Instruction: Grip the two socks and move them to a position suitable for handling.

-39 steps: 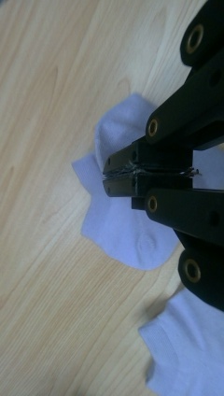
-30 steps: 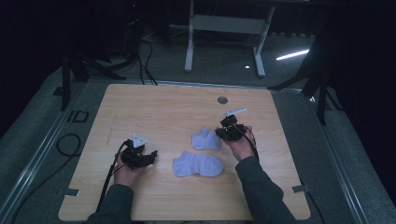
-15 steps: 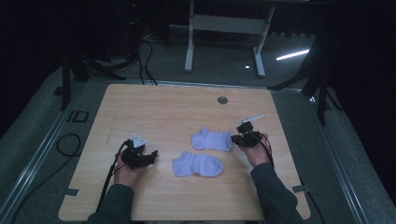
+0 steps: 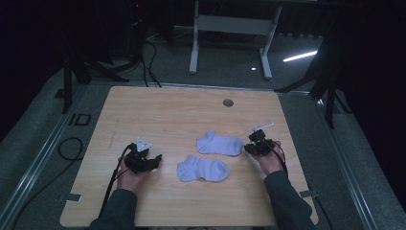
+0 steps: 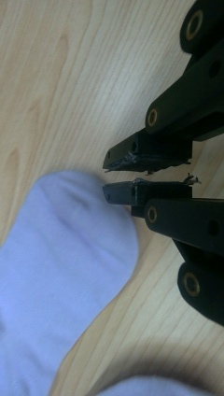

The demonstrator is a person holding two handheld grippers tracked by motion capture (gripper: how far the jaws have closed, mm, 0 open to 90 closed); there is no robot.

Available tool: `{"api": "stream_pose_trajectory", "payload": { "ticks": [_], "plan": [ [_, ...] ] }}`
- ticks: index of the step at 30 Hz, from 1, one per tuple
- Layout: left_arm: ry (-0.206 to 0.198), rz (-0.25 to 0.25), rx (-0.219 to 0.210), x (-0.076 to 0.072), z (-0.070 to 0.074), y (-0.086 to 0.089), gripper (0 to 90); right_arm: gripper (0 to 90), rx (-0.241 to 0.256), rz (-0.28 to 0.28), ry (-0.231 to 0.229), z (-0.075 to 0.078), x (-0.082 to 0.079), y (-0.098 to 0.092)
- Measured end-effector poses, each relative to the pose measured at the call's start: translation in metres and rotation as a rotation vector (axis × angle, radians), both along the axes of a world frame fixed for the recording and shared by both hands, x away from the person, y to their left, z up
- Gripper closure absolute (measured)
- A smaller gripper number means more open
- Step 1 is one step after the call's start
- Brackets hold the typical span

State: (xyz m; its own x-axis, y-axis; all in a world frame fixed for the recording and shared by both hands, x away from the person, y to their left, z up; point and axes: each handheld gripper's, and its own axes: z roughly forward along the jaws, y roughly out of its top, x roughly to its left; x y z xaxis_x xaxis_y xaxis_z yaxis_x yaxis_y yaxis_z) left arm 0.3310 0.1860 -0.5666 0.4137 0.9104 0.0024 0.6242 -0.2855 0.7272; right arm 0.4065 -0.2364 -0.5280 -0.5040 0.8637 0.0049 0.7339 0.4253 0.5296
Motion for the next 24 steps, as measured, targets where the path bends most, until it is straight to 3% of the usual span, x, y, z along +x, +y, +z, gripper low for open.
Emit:
{"api": "stream_pose_trajectory", "payload": {
  "ticks": [5, 6, 11, 16, 24],
  "plan": [
    [0.000, -0.001, 0.000, 0.000, 0.000, 0.000, 36.6, 81.2, -0.038, 0.004, 0.002, -0.002, -0.001, -0.003],
    [0.000, -0.001, 0.001, 0.000, 0.000, 0.000, 36.6, 73.0, -0.056, -0.002, -0.010, 0.000, -0.001, -0.004],
    [-0.001, -0.002, -0.001, 0.000, 0.000, 0.000, 36.6, 61.8, -0.017, -0.038, -0.066, 0.016, 0.002, -0.006],
    [-0.002, -0.004, -0.001, 0.000, 0.000, 0.000, 36.4, 57.8, 0.039, 0.005, -0.085, 0.026, 0.008, 0.006],
    [-0.002, -0.005, -0.001, 0.000, 0.000, 0.000, 36.4, 57.3, 0.054, 0.097, -0.085, 0.023, 0.011, 0.035]
  ]
}}
